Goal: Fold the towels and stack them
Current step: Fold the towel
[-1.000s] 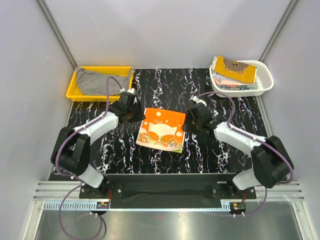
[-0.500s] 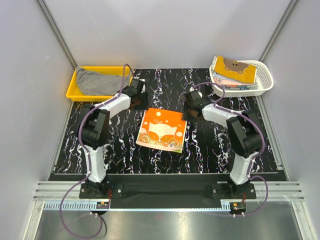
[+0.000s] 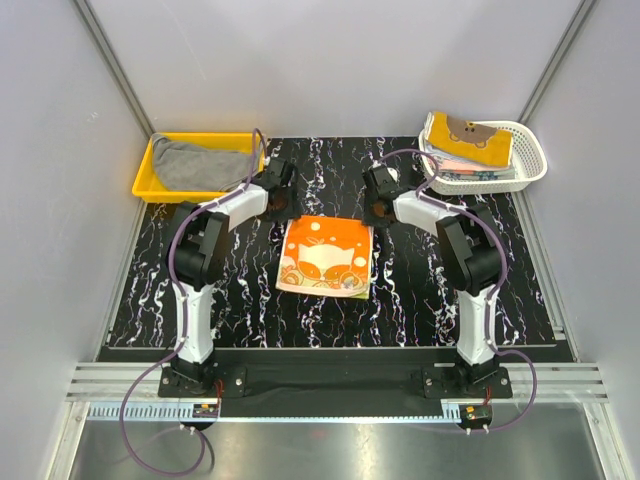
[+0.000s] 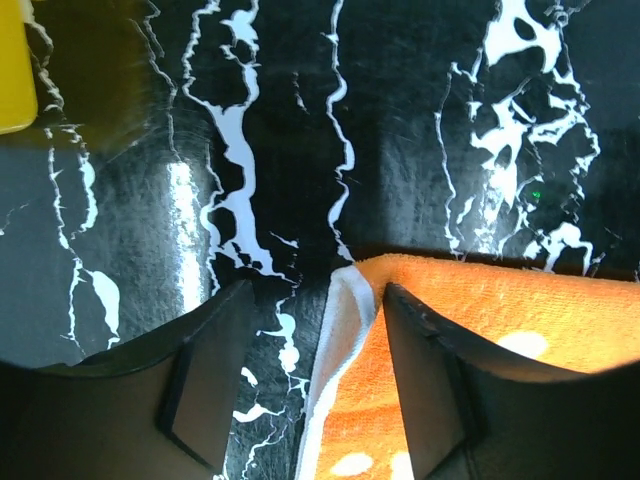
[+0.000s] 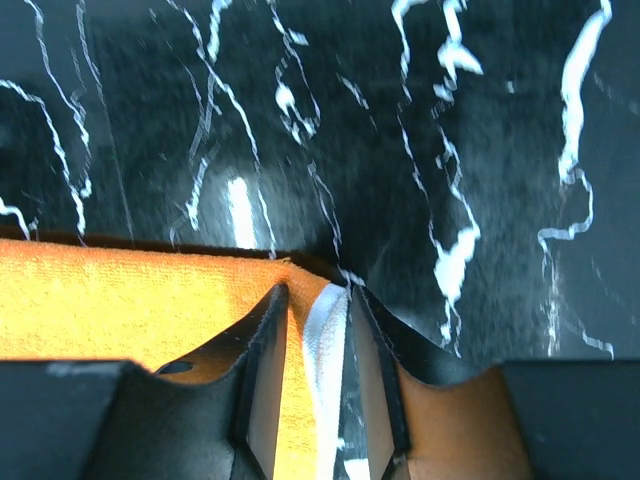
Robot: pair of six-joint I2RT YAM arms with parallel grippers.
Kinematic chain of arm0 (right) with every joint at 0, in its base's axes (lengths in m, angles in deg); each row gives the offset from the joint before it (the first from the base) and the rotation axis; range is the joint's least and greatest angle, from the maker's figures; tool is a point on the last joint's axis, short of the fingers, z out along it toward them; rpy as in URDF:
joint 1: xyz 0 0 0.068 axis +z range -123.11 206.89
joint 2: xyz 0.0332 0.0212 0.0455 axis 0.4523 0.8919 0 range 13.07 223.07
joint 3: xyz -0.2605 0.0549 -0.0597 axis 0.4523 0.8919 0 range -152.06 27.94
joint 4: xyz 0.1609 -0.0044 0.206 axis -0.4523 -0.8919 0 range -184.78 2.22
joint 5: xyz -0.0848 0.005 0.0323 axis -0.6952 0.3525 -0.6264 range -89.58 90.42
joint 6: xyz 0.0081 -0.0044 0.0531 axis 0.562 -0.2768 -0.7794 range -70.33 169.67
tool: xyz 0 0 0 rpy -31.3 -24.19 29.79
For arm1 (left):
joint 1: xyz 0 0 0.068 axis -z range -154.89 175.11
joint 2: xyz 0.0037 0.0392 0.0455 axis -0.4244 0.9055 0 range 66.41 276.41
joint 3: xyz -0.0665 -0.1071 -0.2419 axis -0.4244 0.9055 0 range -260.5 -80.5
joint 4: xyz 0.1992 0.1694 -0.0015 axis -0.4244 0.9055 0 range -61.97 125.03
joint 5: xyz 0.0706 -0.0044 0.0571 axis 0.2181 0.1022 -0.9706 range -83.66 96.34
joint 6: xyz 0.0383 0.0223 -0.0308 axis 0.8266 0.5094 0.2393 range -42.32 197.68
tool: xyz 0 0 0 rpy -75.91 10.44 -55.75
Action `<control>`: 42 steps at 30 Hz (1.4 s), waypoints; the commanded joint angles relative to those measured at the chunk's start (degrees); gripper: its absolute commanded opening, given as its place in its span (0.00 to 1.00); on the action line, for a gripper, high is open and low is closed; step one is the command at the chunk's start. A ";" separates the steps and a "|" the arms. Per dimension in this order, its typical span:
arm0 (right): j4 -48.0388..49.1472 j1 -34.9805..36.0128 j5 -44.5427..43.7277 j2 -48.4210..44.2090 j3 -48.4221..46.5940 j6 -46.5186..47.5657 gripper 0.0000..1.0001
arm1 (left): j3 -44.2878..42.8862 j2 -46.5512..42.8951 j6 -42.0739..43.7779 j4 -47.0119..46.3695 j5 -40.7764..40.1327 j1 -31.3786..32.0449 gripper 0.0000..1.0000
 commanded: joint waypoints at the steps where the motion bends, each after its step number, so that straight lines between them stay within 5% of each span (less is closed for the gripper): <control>1: -2.14 -0.30 -0.90 3.57 -2.37 2.67 0.38 | 1.51 -1.35 -2.18 -1.68 -2.46 -0.03 0.64; 12: -1.35 -0.38 4.29 7.88 -7.12 10.48 0.36 | 9.32 -5.48 -10.96 -5.27 -3.95 -0.12 0.63; 42: 5.95 -2.93 12.20 2.70 -1.75 13.40 0.28 | 5.38 -2.23 -4.03 -11.96 4.13 -3.81 0.47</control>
